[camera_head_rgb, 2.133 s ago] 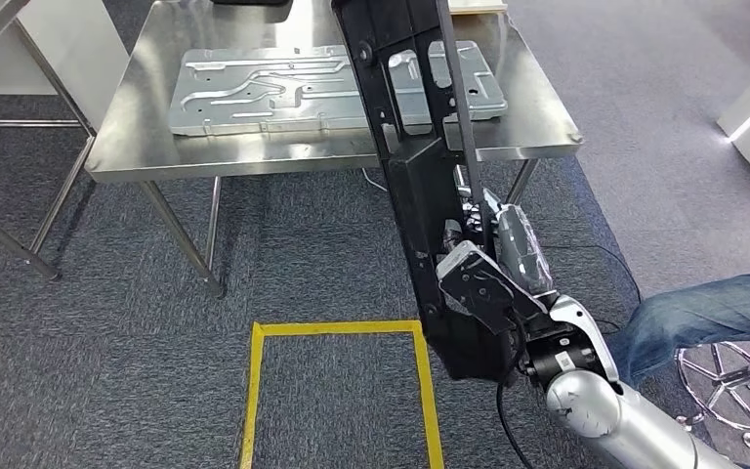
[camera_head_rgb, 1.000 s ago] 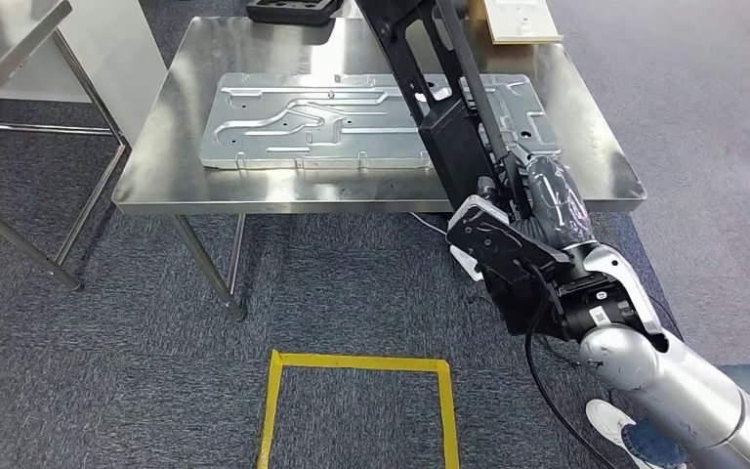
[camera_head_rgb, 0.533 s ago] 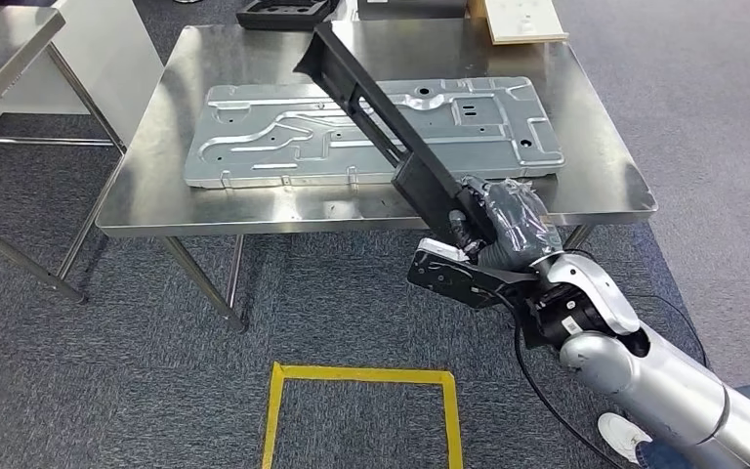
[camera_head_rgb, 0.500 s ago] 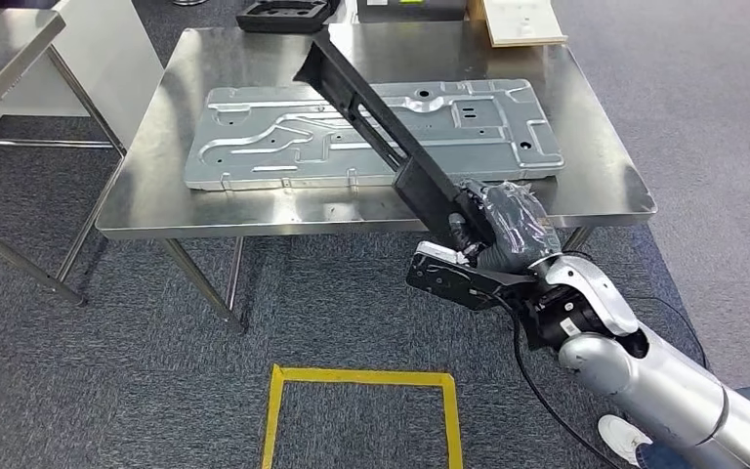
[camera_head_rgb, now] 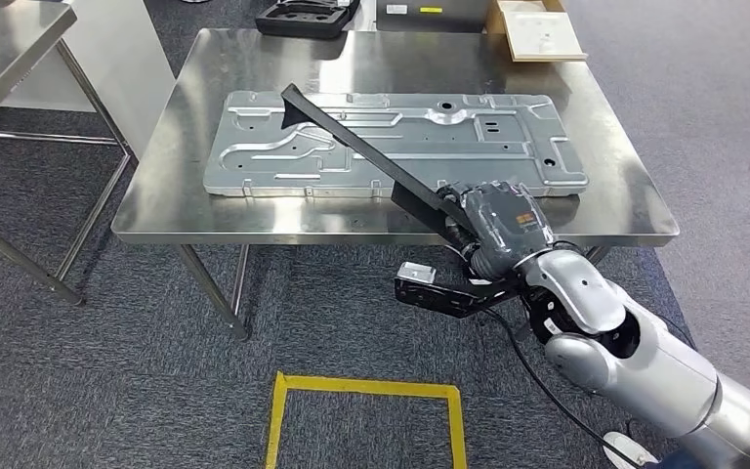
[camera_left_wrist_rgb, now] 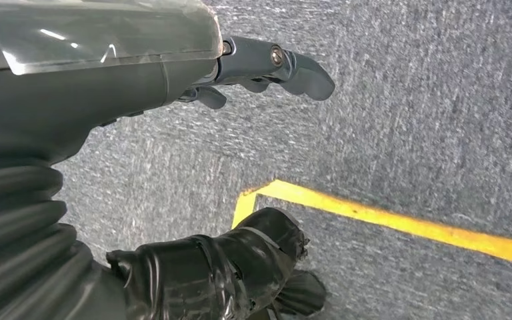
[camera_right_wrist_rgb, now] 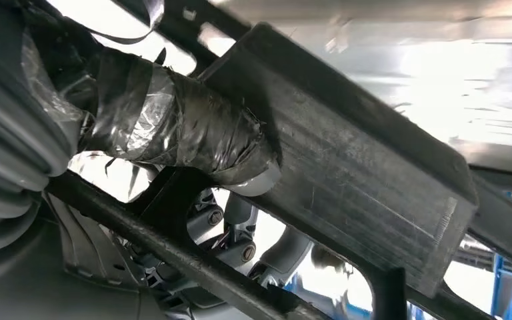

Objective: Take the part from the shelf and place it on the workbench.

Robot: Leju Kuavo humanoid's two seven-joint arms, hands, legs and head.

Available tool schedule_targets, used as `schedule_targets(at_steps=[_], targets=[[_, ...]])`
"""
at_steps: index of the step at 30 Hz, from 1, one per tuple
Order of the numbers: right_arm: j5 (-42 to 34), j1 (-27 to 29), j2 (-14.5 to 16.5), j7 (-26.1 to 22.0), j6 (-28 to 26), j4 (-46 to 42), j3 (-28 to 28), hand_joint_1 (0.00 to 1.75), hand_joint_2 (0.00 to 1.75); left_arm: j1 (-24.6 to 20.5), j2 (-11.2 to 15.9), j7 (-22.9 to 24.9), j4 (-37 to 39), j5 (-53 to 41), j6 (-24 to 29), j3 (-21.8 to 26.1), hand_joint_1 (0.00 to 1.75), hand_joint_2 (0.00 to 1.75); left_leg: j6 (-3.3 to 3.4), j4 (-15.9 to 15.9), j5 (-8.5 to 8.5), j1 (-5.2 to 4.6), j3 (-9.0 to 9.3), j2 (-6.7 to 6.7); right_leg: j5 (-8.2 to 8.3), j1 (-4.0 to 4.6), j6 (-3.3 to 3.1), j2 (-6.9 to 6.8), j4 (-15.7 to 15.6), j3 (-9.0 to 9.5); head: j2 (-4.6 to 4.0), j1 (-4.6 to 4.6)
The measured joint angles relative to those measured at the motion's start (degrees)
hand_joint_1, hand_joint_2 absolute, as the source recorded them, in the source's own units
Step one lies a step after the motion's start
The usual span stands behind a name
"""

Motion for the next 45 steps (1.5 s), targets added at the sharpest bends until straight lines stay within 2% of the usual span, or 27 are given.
schedule_targets(at_steps=[1,3,5,8,10,12,13,14,15,17,18,19,21,23,25,27,28,30,32,33,34,36,37,39,40,42,45], targets=[[2.5,-0.5,-0.1,-0.1,1.4,0.1,0.4,1.75,1.75,0.0,0.0,-0.2,0.0,0.0,-0.1,0.0,0.00,1.75,-0.10,0.1,-0.43,-0.01,0.45,-0.04,2.42,0.05,-0.27,0.00,-4.0,1.44,0.00,0.02],[6.8,-2.2,-0.4,-0.7,3.7,0.1,1.3,1.75,1.75,0.0,-0.1,-0.5,0.0,0.0,-0.3,0.0,0.00,1.75,-0.53,0.2,-1.21,-0.19,1.01,-0.05,4.92,0.40,-0.95,0.01,-10.4,4.35,0.00,-0.03],[10.1,-3.6,-0.6,-1.5,5.5,0.1,2.2,1.75,1.75,-0.1,-0.2,-0.7,0.0,0.1,-0.4,0.0,0.00,1.75,-1.10,0.0,-1.67,-0.29,1.29,0.03,4.52,0.75,-1.52,0.06,-12.4,5.48,0.00,-0.12],[12.2,-4.8,-1.0,-2.3,6.8,0.1,3.5,1.75,1.75,-0.1,-0.3,-0.9,0.0,0.1,-0.5,-0.1,0.00,1.75,-2.04,0.4,-2.50,-0.30,1.52,0.16,3.97,0.32,-2.28,0.14,-13.2,6.51,0.00,-0.23],[13.6,-5.7,-1.1,-3.0,7.7,0.1,4.3,1.75,1.75,-0.2,-0.4,-1.0,0.0,0.1,-0.5,-0.2,0.00,1.75,-2.63,5.5,-4.44,-0.15,-1.12,0.22,3.38,0.03,-2.84,0.08,-13.6,7.63,0.00,-0.40],[15.9,-6.3,-1.1,-4.1,8.9,0.1,5.0,1.75,1.75,-0.1,-0.4,-1.0,0.0,0.2,-0.8,-0.3,0.00,1.75,-3.02,13.3,-6.49,-0.07,-6.02,0.24,2.35,0.03,-3.14,0.06,-13.7,8.70,0.00,-0.49],[17.1,-6.5,-1.1,-4.7,9.3,0.1,5.5,1.75,1.75,0.1,-0.4,-1.1,0.0,0.2,-1.0,-0.3,0.00,1.75,-3.12,15.7,-6.31,-0.05,-8.03,0.25,1.74,0.04,-3.12,0.10,-13.7,9.39,0.00,-0.50],[18.0,-6.6,-1.1,-5.4,9.7,0.0,5.9,1.75,1.75,0.2,-0.4,-1.1,0.0,0.2,-1.1,-0.3,0.00,1.75,-3.15,16.0,-4.90,-0.04,-9.09,0.25,1.07,0.04,-3.07,0.13,-13.7,10.24,0.00,-0.49],[18.8,-6.7,-1.1,-6.0,10.1,0.0,6.3,1.75,1.75,0.4,-0.4,-1.2,0.0,0.2,-1.2,-0.3,0.00,1.75,-3.09,14.1,-2.37,-0.04,-9.03,0.25,0.36,0.04,-2.97,0.16,-13.7,11.25,0.00,-0.50],[20.2,-7.1,-1.1,-7.3,10.5,-0.3,7.0,1.75,1.75,0.6,-0.5,-1.5,0.0,0.2,-1.2,-0.3,0.00,1.75,-2.72,6.6,3.12,-0.13,-6.74,0.25,-1.16,0.09,-2.65,0.16,-13.7,13.07,0.00,-0.46],[20.8,-7.3,-1.2,-7.7,10.7,-0.4,7.2,1.75,1.75,0.6,-0.5,-1.6,0.0,0.2,-1.2,-0.3,0.00,1.75,-2.45,3.2,4.22,-0.26,-5.27,0.27,-1.82,0.16,-2.36,0.20,-13.8,13.62,0.00,-0.48],[21.3,-7.6,-1.2,-8.1,10.8,-0.6,7.5,1.75,1.75,0.6,-0.5,-1.7,0.0,0.2,-1.2,-0.4,0.00,1.75,-2.12,1.2,4.28,-0.42,-4.21,0.29,-2.31,0.21,-2.03,0.23,-14.0,13.99,0.00,-0.48],[22.1,-8.1,-1.3,-8.5,11.0,-1.0,7.9,1.75,1.75,0.4,-0.5,-1.9,0.1,0.2,-1.2,-0.6,0.00,1.75,-1.37,-0.4,2.71,-0.62,-2.89,0.32,-2.50,0.29,-1.37,0.33,-14.0,14.82,0.00,-0.51],[22.8,-8.3,-1.4,-8.7,11.1,-1.4,8.2,1.75,1.75,0.4,-0.6,-1.9,0.1,0.2,-1.2,-0.7,0.00,1.75,-0.60,-1.1,2.01,-0.39,-1.44,0.28,-1.73,0.19,-0.88,0.29,-11.8,14.44,0.00,-0.41],[23.3,-8.4,-1.5,-8.9,11.2,-1.6,8.4,1.75,1.75,0.4,-0.7,-1.9,0.1,0.3,-1.2,-0.8,0.00,1.75,-0.06,-1.6,1.24,-0.17,0.37,0.25,-1.29,0.09,-0.48,0.24,-5.9,10.77,0.00,-0.21],[23.5,-8.4,-1.6,-9.0,11.2,-1.7,8.5,1.75,1.75,0.4,-0.7,-1.8,0.1,0.4,-1.2,-0.8,0.00,1.75,0.20,-1.8,0.37,-0.17,1.49,0.22,-2.41,0.04,-0.18,0.22,-0.4,6.58,0.00,-0.12],[23.5,-8.3,-1.6,-9.0,11.3,-1.7,8.5,1.75,1.75,0.4,-0.7,-1.8,0.1,0.5,-1.2,-0.8,0.00,1.75,0.24,-1.9,0.09,-0.17,1.80,0.22,-3.11,0.01,-0.09,0.22,1.0,5.38,0.00,-0.14],[23.6,-8.2,-1.6,-9.1,11.3,-1.7,8.6,1.75,1.75,0.4,-0.7,-1.8,0.1,0.5,-1.2,-0.8,0.00,1.75,0.27,-1.9,-0.17,-0.17,2.10,0.20,-4.01,-0.02,0.02,0.22,1.8,4.43,0.00,-0.12],[23.7,-8.0,-1.8,-9.1,11.3,-1.7,9.0,1.75,1.75,0.5,-0.7,-1.7,0.1,0.6,-1.1,-0.8,0.00,1.75,0.16,-1.9,-1.87,-0.15,4.28,-0.01,-5.41,-0.11,0.18,0.19,0.1,2.33,0.00,-0.06],[23.8,-7.9,-1.9,-9.2,11.4,-1.7,9.2,1.75,1.75,0.6,-0.8,-1.7,0.1,0.6,-1.1,-0.8,0.00,1.75,0.02,-1.9,-3.07,-0.14,5.81,-0.12,-4.41,-0.16,0.20,0.14,-2.6,1.64,0.00,-0.02],[23.9,-7.8,-1.9,-9.2,11.4,-1.7,9.5,1.75,1.75,0.7,-0.8,-1.7,0.1,0.7,-1.1,-0.8,0.00,1.75,-0.19,-1.9,-4.40,-0.14,7.31,-0.23,-1.25,-0.20,0.08,0.02,-6.3,1.30,0.00,0.02],[23.9,-7.8,-2.1,-9.2,11.5,-1.7,9.8,1.75,1.75,0.6,-0.9,-1.7,0.1,0.7,-1.1,-0.9,0.00,1.75,-0.79,-2.1,-6.22,-0.29,8.89,-0.35,5.68,0.11,-0.64,-0.12,-11.3,2.19,0.00,-0.04],[24.0,-7.7,-2.1,-9.2,11.6,-1.7,10.0,1.75,1.75,0.6,-0.9,-1.7,0.1,0.7,-1.1,-0.9,0.00,1.75,-1.14,-2.2,-6.70,-0.36,9.58,-0.38,7.49,0.23,-1.16,-0.11,-12.3,2.57,0.00,-0.09],[24.2,-7.6,-2.3,-9.3,11.6,-1.8,10.2,1.75,1.75,0.3,-0.9,-1.6,0.1,0.7,-0.9,-0.9,0.00,1.75,-1.77,-1.9,-6.64,-0.40,10.30,-0.35,7.08,0.37,-2.14,0.12,-12.5,3.56,0.00,-0.18],[24.3,-7.6,-2.3,-9.3,11.7,-1.9,10.2,1.75,1.75,0.3,-0.9,-1.6,0.1,0.7,-0.8,-0.9,0.00,1.75,-2.05,-0.6,-6.20,-0.34,9.97,-0.30,6.91,0.26,-2.65,0.16,-12.7,4.05,0.00,-0.15],[24.5,-7.6,-2.4,-9.3,11.7,-2.0,10.2,1.75,1.75,0.1,-1.0,-1.5,0.1,0.7,0.0,-1.0,0.00,1.75,-2.57,4.8,-6.37,-0.20,6.74,-0.12,6.39,0.17,-3.47,0.22,-13.0,4.98,0.00,-0.20],[24.8,-6.9,-2.7,-9.3,11.8,-2.0,10.2,1.75,1.75,0.1,-1.0,-1.1,0.1,0.7,1.4,-1.1,0.00,1.75,-3.20,13.5,-10.96,-0.14,-0.34,0.08,5.30,0.21,-3.93,0.35,-13.1,5.92,0.00,-0.20]])
